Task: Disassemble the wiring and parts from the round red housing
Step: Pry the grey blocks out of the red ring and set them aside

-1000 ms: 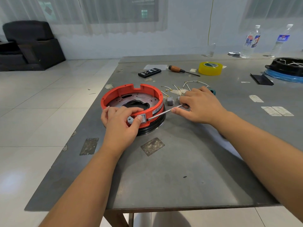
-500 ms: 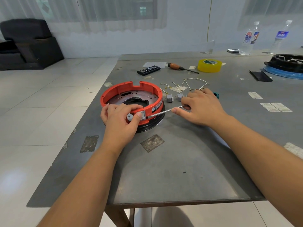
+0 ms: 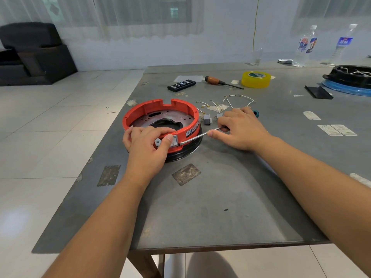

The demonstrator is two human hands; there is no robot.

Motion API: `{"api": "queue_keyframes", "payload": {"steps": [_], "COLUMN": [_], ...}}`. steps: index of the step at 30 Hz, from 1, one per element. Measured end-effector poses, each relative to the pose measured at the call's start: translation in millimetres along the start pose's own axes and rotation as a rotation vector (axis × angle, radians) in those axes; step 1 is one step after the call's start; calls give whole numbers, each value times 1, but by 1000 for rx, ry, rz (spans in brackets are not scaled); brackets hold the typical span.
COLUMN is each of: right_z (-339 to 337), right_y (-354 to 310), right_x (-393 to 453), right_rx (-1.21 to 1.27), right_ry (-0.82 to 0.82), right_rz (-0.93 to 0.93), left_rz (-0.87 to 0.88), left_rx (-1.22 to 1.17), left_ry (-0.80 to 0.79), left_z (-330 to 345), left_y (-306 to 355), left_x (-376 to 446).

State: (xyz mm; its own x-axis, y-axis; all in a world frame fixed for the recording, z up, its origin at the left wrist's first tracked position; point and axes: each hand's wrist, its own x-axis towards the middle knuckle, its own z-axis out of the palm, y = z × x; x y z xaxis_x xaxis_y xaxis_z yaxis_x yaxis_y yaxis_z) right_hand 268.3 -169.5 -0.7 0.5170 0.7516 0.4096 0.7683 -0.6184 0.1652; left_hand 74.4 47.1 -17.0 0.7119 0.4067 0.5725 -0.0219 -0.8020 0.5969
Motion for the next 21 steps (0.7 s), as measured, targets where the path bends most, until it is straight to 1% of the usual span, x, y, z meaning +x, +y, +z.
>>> {"api": "queue_keyframes", "payload": {"steps": [4,10,17,21], "right_z": [2,6,8,3], "right_y": [8,11,13,12], "right_x": [16,27,33,30], "right_rx": [34,96,120,95], "right_ry": [-45,-6,-36,-66], "right_rz": [-57,-151,-170,-144], "left_rz": [-3,-19,-44,-43], "left_rx": [-13,-31,-34,-22], "left_ry": [5,-1,-5,-5], "left_z": [0,0,1,2], "left_y": [0,-2,-2,-2], "left_x": [1,0,1,0]}}
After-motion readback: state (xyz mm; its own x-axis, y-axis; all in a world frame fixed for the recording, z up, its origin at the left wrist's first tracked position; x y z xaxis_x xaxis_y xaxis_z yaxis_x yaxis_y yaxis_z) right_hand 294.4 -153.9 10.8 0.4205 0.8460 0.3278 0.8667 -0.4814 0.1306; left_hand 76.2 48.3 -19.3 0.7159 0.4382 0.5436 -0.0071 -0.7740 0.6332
